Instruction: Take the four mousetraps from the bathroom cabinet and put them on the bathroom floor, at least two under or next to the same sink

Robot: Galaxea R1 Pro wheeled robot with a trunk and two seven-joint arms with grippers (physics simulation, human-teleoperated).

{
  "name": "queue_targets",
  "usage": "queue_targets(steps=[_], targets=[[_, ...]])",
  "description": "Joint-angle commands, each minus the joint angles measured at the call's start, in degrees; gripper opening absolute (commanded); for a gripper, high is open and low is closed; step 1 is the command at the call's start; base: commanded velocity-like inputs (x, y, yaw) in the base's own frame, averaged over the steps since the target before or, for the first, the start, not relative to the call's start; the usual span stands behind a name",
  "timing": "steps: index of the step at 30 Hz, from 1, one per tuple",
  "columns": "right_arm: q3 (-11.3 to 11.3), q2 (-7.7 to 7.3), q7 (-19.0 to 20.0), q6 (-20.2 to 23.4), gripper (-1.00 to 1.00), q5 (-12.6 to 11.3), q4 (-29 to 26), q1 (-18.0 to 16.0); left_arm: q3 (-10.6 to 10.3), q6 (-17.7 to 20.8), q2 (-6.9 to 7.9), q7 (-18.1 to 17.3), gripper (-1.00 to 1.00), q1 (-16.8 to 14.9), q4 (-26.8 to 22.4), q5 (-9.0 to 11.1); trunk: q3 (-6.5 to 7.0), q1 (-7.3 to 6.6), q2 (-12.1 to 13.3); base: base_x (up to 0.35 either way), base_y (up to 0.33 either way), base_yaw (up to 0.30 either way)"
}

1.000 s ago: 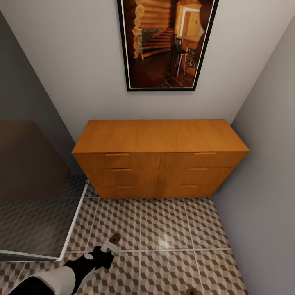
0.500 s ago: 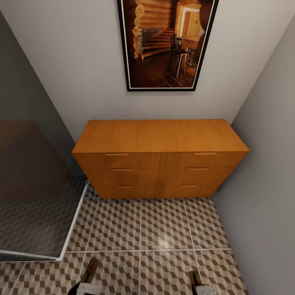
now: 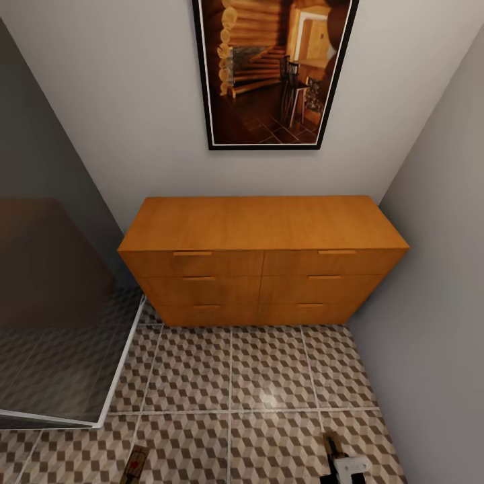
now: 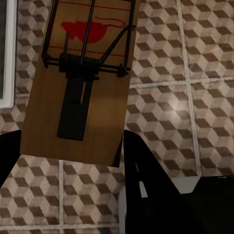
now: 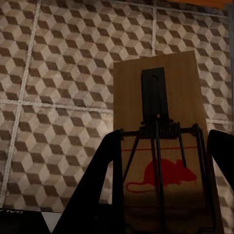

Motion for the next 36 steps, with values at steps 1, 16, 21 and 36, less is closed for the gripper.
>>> queue_targets(steps=[1, 16, 21, 36], targets=[[0.5, -0.05, -0.3, -0.9, -1.00, -0.2, 0.7, 0.0, -0.5, -0.3, -0.04, 0.6, -1.00, -0.1, 0.2, -0.1, -0.08, 0.03, -0.1, 0.000, 0.000, 0.000], [0.5, -0.03, -0.3, -2.5, -1.00, -0.4, 2.0, 0.0, -0.4, -0.3, -0.46, 0.6, -1.00, 0.0, 0.1, -0.1, -0.08, 0.03, -0.1, 0.000, 0.000, 0.000], [0.3, 0.12, -0.5, -2.5, -1.00, -0.4, 2.0, 0.0, -0.3, -0.3, -0.42, 0.6, -1.00, 0.0, 0.1, -0.1, -0.07, 0.03, -0.1, 0.000, 0.000, 0.000], [0.3, 0.07, -0.5, -2.5, -1.00, -0.4, 2.0, 0.0, -0.2, -0.5, -0.39, 0.6, -1.00, 0.0, 0.1, 0.2, 1.08, 0.03, -0.1, 0.000, 0.000, -0.012]])
